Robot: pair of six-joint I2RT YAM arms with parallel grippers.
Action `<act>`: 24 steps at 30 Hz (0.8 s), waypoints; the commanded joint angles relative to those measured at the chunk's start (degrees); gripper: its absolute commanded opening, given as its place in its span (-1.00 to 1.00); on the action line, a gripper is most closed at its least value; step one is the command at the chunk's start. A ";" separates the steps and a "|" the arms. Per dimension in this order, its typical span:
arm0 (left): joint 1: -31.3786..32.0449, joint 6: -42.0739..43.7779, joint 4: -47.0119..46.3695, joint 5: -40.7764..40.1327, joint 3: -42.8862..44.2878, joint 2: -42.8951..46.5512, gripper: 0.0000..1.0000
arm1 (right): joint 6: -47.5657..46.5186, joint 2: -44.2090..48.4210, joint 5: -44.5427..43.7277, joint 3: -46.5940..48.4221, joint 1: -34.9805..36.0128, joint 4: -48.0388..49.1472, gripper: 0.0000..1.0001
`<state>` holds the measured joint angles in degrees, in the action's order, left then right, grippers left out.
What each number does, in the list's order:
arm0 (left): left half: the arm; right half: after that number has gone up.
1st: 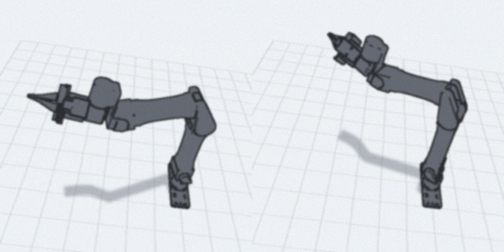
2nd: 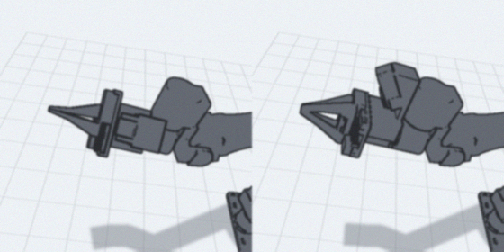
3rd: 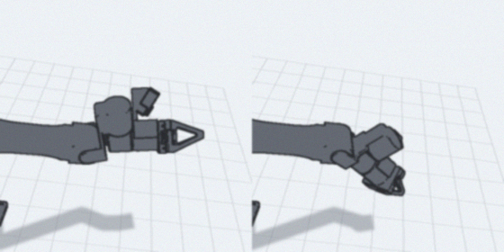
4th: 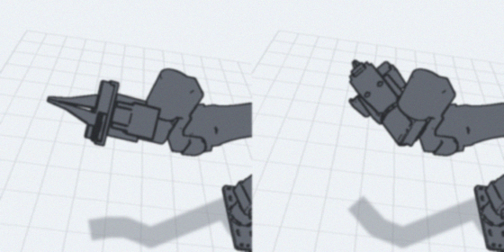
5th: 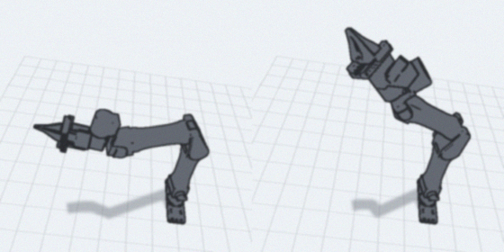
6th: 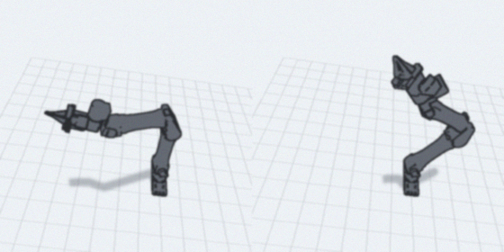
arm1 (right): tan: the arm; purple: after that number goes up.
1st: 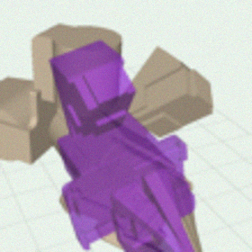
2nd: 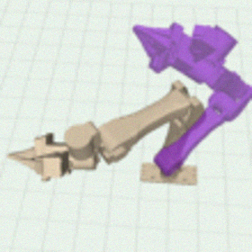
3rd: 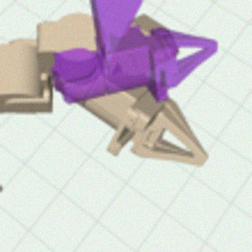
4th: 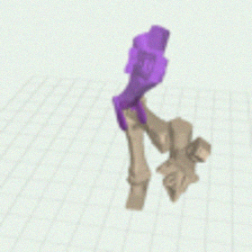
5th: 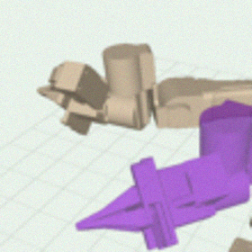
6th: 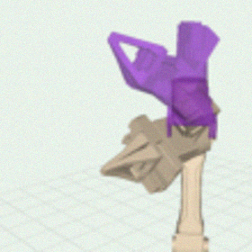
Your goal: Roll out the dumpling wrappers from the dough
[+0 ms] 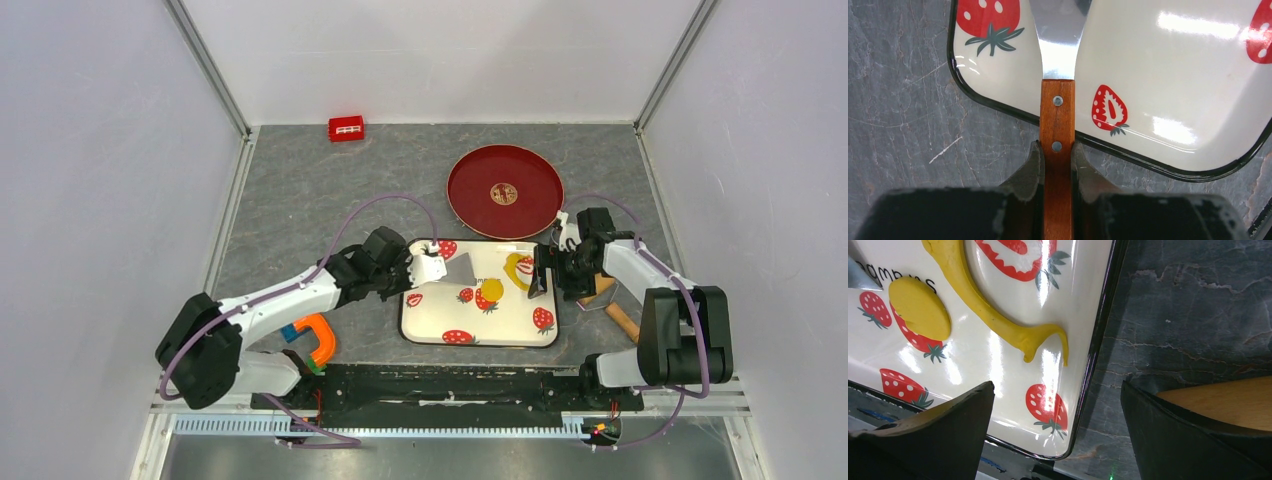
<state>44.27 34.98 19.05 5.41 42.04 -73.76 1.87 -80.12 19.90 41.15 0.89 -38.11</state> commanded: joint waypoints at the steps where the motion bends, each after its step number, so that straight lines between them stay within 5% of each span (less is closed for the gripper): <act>1: 0.94 1.33 -3.05 -0.71 3.67 -1.93 -0.96 | -0.90 -0.39 1.51 -0.36 -0.18 1.72 0.96; 24: 2.31 6.65 -3.47 3.53 2.62 -5.09 -0.96 | -1.18 -1.01 2.69 -0.36 -0.22 1.98 0.96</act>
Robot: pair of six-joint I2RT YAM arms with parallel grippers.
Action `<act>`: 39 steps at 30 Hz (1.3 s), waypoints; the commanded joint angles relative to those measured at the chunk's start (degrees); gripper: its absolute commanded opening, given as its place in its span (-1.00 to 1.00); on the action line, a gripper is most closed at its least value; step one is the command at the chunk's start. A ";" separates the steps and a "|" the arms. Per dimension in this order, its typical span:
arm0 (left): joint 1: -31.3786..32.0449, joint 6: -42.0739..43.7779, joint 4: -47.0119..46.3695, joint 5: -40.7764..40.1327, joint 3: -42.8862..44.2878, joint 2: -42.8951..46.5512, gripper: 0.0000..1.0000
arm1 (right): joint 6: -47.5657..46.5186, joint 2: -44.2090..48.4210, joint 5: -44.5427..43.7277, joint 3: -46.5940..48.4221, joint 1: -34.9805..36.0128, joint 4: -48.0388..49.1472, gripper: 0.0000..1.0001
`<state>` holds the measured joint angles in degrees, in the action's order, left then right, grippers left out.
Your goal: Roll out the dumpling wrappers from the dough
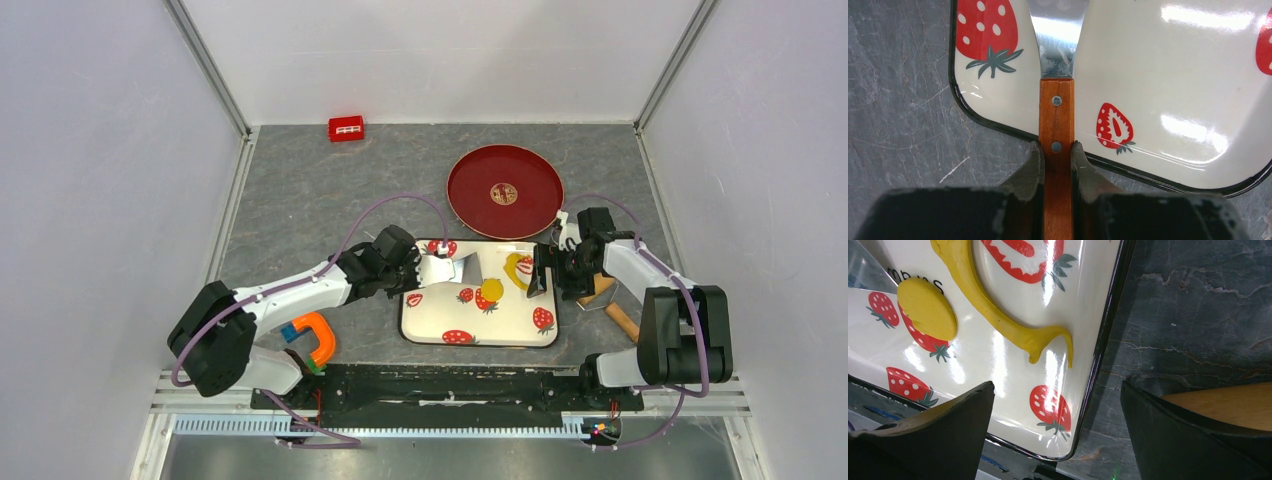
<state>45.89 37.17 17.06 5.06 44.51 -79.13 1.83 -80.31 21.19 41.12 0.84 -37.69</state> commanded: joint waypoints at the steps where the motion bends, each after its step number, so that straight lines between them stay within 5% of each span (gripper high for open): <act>1: 0.69 4.63 -1.50 4.41 -0.07 0.38 -0.96 | -1.12 -0.82 1.50 -0.34 -0.19 1.65 0.96; 21: 0.69 3.00 1.45 10.74 -0.45 -1.25 -0.96 | -1.15 -1.07 2.66 -0.23 -0.18 1.92 0.96; 39: 0.28 -12.18 3.95 1.29 1.10 -1.60 -0.96 | -1.17 -0.83 3.74 -0.69 -0.18 2.36 0.96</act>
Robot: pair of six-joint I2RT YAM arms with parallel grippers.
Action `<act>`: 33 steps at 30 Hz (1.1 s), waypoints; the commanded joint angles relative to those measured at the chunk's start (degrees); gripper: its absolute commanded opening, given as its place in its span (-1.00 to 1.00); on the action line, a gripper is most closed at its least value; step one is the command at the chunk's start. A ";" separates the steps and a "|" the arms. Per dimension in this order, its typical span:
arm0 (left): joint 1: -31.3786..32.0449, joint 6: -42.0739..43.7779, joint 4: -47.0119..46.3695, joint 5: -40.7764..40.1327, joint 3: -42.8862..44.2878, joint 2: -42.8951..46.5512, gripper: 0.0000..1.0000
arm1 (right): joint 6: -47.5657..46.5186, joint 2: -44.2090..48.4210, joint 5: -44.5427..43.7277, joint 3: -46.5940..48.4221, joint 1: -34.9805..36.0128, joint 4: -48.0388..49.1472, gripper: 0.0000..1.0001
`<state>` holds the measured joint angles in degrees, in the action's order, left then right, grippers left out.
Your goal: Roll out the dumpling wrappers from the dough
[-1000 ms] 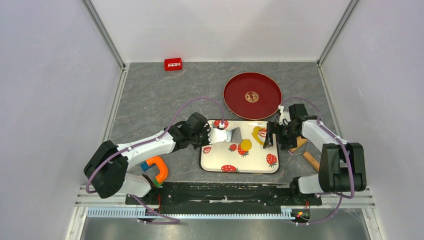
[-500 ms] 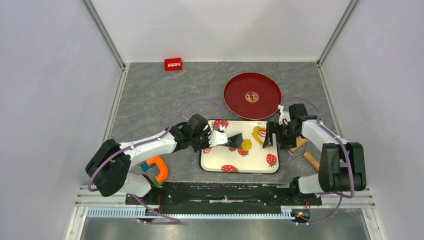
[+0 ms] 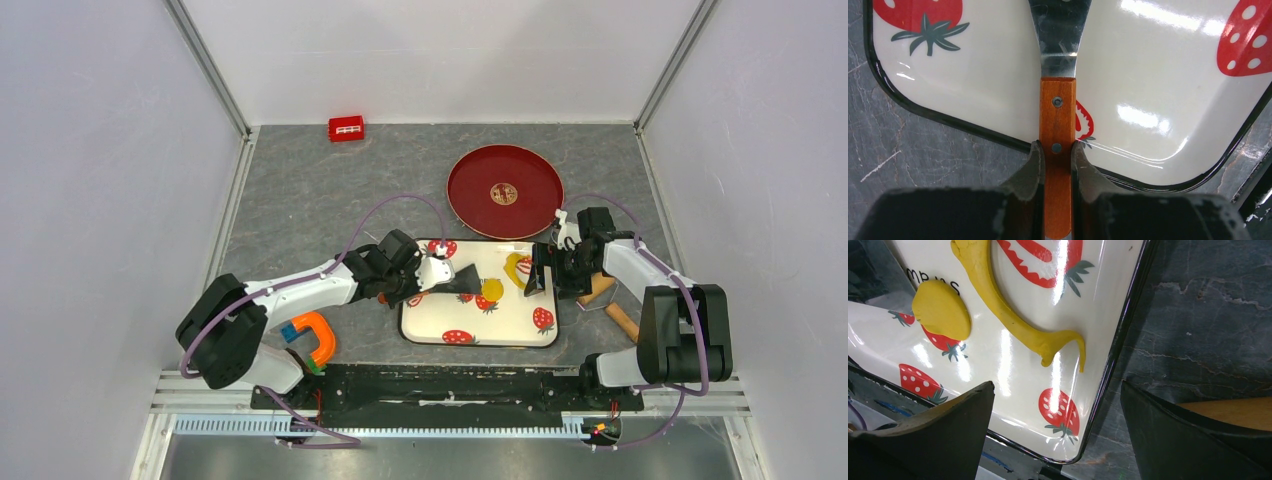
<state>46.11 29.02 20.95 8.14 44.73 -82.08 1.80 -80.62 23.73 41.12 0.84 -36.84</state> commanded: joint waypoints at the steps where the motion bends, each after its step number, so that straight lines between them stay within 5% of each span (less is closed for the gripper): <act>1: 0.06 -4.12 -0.14 -1.25 1.05 1.29 -0.96 | -1.12 -0.50 1.28 -0.78 -0.15 1.55 0.96; 14: 1.15 -4.32 0.64 1.11 4.77 -2.76 -0.96 | -1.15 -0.49 1.75 -0.91 -0.14 1.89 0.96; 33: 3.20 -5.51 2.96 -7.95 6.95 -6.73 -0.96 | -1.06 -1.44 1.97 0.35 -0.15 1.60 0.96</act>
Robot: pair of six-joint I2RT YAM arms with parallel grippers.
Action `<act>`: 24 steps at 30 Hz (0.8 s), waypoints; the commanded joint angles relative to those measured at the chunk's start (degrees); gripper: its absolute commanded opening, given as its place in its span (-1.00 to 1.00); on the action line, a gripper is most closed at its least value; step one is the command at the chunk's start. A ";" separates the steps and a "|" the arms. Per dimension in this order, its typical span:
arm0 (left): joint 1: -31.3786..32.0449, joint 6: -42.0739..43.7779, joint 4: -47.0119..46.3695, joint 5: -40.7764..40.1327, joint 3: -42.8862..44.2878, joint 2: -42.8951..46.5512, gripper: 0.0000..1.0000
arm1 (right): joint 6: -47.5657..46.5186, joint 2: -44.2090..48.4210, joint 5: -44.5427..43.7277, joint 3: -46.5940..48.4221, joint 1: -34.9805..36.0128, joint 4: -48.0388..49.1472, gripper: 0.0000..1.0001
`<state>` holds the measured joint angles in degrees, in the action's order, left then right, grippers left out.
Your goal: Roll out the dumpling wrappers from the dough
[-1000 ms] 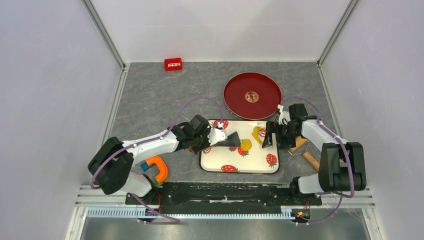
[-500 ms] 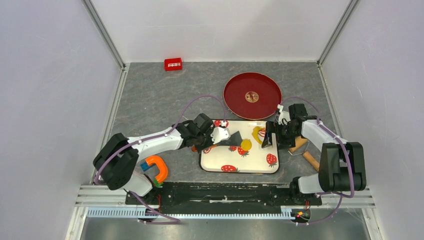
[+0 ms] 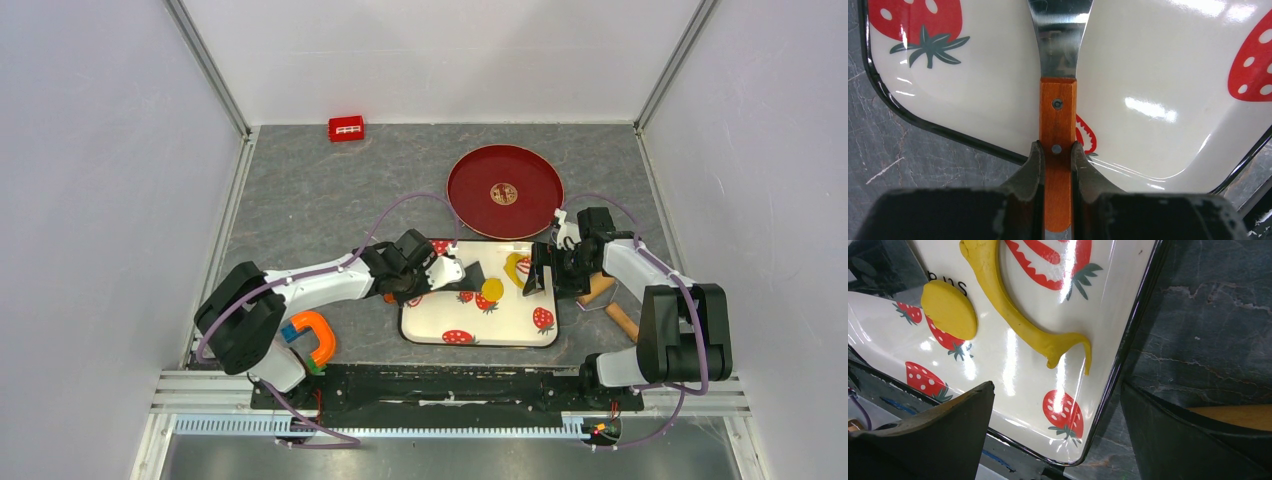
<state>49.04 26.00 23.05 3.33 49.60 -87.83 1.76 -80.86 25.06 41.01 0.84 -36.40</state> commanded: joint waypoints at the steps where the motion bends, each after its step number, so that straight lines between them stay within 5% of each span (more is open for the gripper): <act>1: 0.19 -3.46 0.77 -3.15 2.15 -1.07 -0.96 | -0.99 -1.30 0.76 0.51 -0.14 1.11 0.96; 10: -0.51 -11.38 -4.35 -0.07 1.28 0.19 -0.96 | -1.14 -1.32 0.95 0.12 -0.15 1.16 0.96; 24: -0.52 -6.53 -5.78 5.02 -3.09 5.70 -0.96 | -1.16 -1.10 1.13 -0.32 -0.16 1.42 0.96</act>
<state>48.62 17.87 20.14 5.39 48.01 -86.06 1.67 -81.10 25.67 41.12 0.84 -36.38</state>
